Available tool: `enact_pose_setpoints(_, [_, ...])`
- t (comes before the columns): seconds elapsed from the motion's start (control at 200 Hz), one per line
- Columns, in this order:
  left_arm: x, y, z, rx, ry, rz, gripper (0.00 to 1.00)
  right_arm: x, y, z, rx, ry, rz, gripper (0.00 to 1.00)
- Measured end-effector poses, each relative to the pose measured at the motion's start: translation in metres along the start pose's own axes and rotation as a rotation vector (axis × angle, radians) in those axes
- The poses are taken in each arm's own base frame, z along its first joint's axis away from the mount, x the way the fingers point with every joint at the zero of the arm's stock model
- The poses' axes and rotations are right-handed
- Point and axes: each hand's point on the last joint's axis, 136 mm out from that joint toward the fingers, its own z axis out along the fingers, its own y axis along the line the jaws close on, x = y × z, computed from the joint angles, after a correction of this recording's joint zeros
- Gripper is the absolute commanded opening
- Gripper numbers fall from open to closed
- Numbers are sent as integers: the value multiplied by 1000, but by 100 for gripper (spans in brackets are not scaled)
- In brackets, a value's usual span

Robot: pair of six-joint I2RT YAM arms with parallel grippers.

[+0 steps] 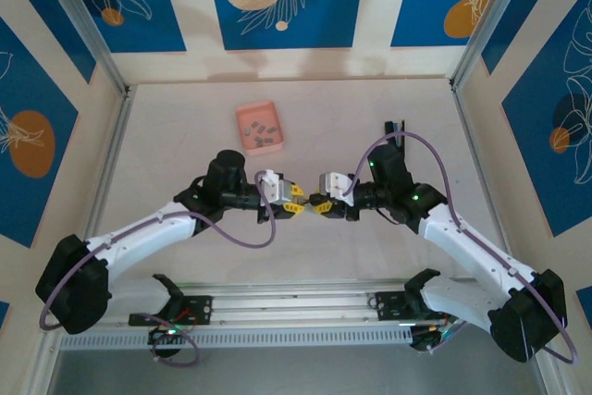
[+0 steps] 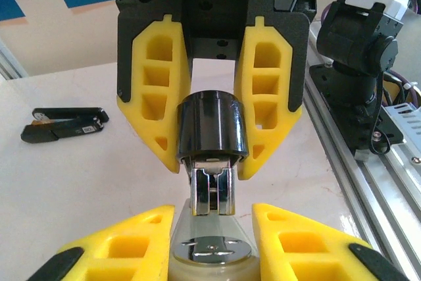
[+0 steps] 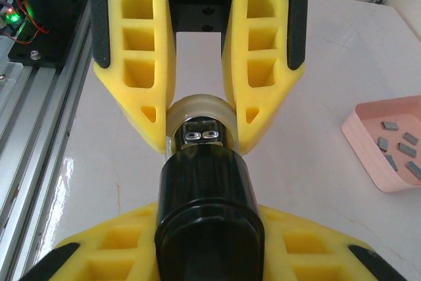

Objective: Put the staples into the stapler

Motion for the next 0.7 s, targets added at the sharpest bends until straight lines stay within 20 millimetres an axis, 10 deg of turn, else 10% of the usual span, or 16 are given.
enact_pose_setpoints(0.375, [1,4,2,-2,16,-27,21,-4,-4,-5,1,-48,50,0])
enact_pose_setpoints(0.7, [88,2,-1,-55,297,-216,24,-31,-5,-25,13,-162,73,0])
